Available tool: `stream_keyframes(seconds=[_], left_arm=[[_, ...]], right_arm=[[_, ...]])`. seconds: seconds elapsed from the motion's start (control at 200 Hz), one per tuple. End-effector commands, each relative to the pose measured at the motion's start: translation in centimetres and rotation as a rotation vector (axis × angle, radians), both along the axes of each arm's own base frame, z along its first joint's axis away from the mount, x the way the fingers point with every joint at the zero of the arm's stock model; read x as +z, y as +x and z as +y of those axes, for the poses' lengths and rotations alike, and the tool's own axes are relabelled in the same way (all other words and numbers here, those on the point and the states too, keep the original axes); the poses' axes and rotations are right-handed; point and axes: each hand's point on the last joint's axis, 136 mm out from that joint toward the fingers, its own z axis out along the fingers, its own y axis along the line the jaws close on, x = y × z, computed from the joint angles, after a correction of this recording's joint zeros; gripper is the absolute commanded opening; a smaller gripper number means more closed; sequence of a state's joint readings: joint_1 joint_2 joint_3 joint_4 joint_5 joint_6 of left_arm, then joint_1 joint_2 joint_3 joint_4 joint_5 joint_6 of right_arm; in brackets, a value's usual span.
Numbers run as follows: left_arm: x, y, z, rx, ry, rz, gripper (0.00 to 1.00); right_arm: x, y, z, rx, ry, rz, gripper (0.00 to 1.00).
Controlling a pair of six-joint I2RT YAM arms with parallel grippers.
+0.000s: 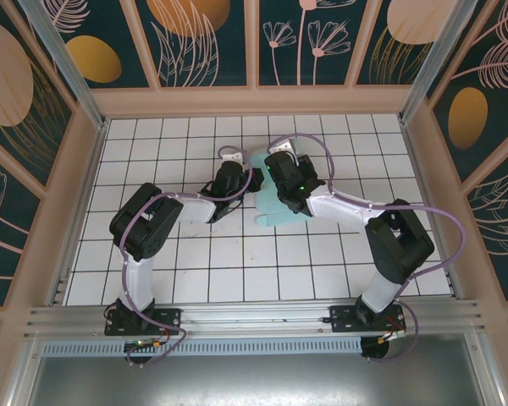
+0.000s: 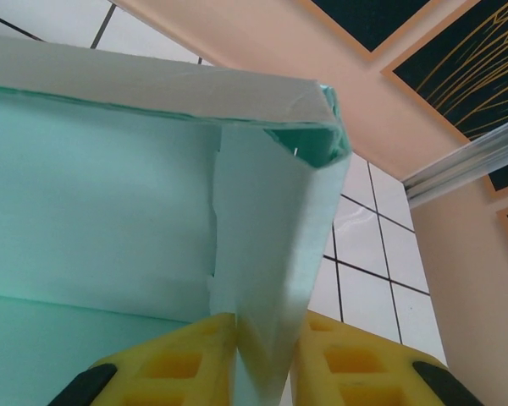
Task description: Fold the paper box
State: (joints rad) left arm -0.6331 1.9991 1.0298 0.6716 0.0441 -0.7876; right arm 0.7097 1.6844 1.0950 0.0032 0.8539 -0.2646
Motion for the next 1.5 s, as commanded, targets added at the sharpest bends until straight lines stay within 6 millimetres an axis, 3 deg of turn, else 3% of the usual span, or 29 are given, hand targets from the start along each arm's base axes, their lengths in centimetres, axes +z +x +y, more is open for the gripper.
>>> stream_keyframes(seconds=[0.0,0.1,0.16,0.41,0.475,0.63,0.671,0.701,0.931,1.086,1.246,1.496], left_arm=[[4.1,0.7,-2.0,-0.042,-0.110,-0.075,0.00],[3.9,0.8,-2.1,-0.040,-0.109,-0.065,0.00],[4.0,0.8,-2.1,-0.041,-0.111,-0.062,0.00],[4.1,0.7,-2.3,-0.049,-0.120,-0.048,0.00],[4.1,0.7,-2.4,-0.051,-0.121,-0.046,0.00],[3.9,0.7,-2.6,-0.057,-0.124,-0.041,0.00],[3.8,0.7,-2.6,-0.058,-0.125,-0.039,0.00],[3.8,0.7,-2.6,-0.059,-0.126,-0.037,0.00],[3.7,0.7,-2.6,-0.057,-0.122,-0.033,0.00],[3.3,0.8,-2.5,-0.053,-0.108,-0.024,0.00],[2.6,1.1,-2.2,-0.030,-0.085,-0.008,0.00],[2.1,1.4,-2.1,-0.015,-0.065,0.010,0.00]], right_arm=[[-0.2,0.4,0.6,0.004,-0.036,-0.006,0.19],[-0.5,0.3,0.4,-0.007,-0.067,-0.013,0.11],[-0.6,0.3,0.4,-0.012,-0.091,-0.019,0.00],[-0.9,0.1,0.1,-0.039,-0.132,-0.037,0.00],[-0.9,0.0,0.1,-0.042,-0.125,-0.040,0.11],[-0.7,0.0,0.0,-0.051,-0.117,-0.039,0.14],[-0.8,0.0,0.0,-0.052,-0.117,-0.040,0.12],[-0.9,0.0,0.0,-0.053,-0.118,-0.040,0.00],[-0.8,-0.1,-0.1,-0.064,-0.110,-0.050,0.00],[1.0,-0.3,0.4,-0.038,-0.007,-0.083,0.38],[3.3,-0.8,0.6,-0.013,0.089,-0.119,0.51],[4.5,-2.1,1.6,0.090,0.211,-0.114,0.74]])
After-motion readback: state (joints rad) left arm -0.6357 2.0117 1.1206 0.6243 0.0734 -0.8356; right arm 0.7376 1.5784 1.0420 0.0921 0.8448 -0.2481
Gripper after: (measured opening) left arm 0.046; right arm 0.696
